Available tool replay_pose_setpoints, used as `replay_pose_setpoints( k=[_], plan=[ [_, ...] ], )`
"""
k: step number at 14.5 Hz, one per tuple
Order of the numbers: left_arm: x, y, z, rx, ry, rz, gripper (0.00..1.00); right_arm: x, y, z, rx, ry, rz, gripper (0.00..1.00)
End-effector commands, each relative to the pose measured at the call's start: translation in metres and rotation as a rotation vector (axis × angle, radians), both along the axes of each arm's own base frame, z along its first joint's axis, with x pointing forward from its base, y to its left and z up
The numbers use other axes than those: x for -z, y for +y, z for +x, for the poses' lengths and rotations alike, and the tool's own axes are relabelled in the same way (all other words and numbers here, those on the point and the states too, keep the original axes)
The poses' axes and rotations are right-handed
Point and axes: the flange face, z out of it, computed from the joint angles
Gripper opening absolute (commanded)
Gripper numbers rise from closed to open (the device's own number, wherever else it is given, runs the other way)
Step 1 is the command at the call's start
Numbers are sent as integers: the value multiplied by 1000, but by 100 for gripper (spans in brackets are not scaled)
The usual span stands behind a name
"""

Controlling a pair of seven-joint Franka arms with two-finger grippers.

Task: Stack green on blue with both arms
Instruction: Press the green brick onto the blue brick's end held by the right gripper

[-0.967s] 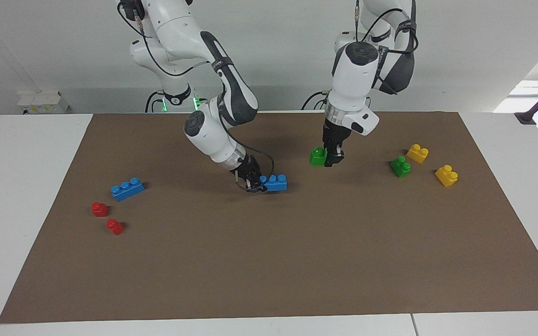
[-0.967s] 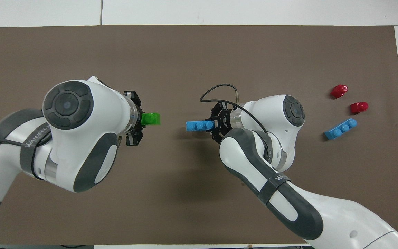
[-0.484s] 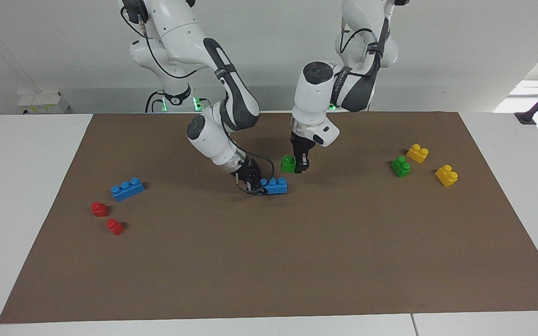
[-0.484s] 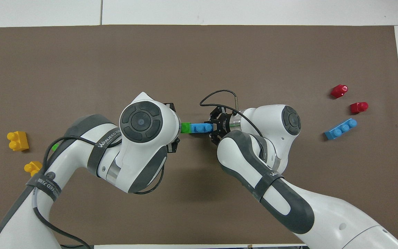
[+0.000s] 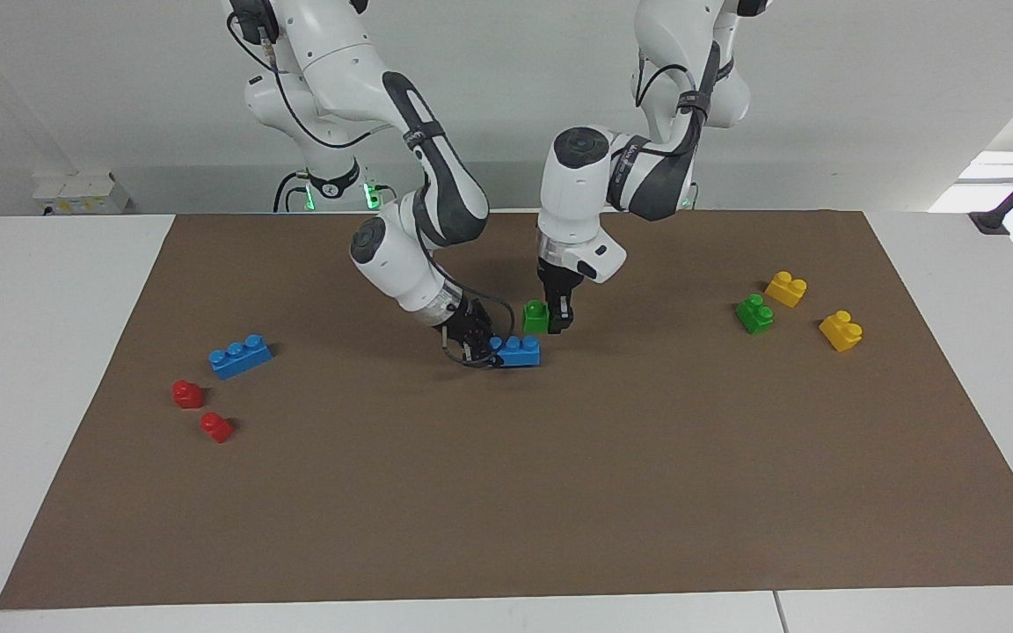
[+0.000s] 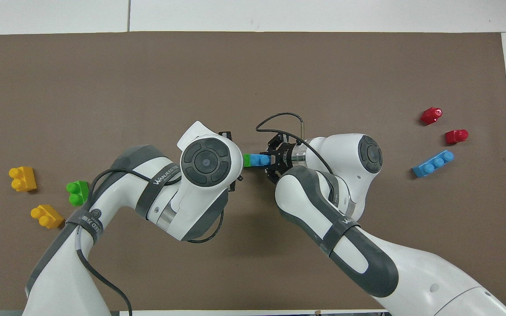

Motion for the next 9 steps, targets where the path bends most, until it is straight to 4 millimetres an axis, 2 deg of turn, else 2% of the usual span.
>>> replay_pose_setpoints(
  k=[1,4,9],
  plan=[
    [0,-5,2,-7,-36,-4,0,2,3,-4,30,-3,4,0],
    [19,-13,7,7,-25,18,0,6,2,-5,29,2,0,0],
    [23,-14,4,22,-27,37,0,12,0,-4,40,-3,-10,0]
  ],
)
